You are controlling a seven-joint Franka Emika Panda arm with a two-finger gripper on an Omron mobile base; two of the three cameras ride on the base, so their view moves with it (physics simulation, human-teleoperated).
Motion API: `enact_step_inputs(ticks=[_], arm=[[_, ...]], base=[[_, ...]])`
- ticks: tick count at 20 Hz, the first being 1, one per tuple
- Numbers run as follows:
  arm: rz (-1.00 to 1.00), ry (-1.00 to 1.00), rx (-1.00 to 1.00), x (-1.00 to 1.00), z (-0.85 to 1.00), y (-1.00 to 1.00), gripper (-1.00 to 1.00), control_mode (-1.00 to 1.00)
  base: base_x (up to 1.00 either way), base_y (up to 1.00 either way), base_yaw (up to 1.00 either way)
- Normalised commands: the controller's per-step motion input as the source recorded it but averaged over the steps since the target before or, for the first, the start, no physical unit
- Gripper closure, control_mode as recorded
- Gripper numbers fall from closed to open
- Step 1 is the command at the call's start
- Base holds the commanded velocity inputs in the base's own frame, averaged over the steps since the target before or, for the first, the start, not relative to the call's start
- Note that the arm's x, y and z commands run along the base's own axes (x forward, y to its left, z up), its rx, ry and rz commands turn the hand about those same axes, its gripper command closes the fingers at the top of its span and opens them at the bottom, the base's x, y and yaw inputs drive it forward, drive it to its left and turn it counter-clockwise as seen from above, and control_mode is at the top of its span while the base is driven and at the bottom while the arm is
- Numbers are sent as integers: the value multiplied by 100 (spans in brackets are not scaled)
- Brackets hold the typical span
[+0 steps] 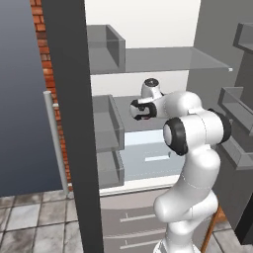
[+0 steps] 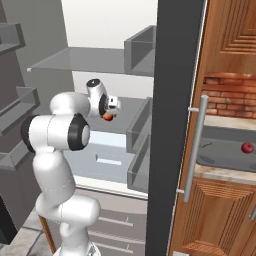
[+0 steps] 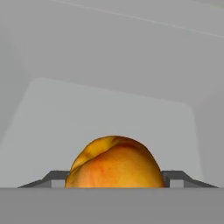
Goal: Pick the apple and peach from the fridge and place them inside the tupperware on the counter.
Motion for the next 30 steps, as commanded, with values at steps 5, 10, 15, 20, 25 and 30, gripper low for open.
enact_step_inputs(ticks=[5,10,15,20,25,30], arm=[[0,-11,1,-100,-41,-35,100,-100],[1,-28,1,-100,16,-15,100,-100],[8,-31,0,-100,59,0,100,-100],[9,-3,0,-100,100,0,100,-100],[2,9,0,-100,100,0,100,-100],[-1,23,0,-91,100,-2,100,-100]], base=[[0,0,0],[0,0,0],[0,0,0],[0,0,0],[0,0,0],[0,0,0]])
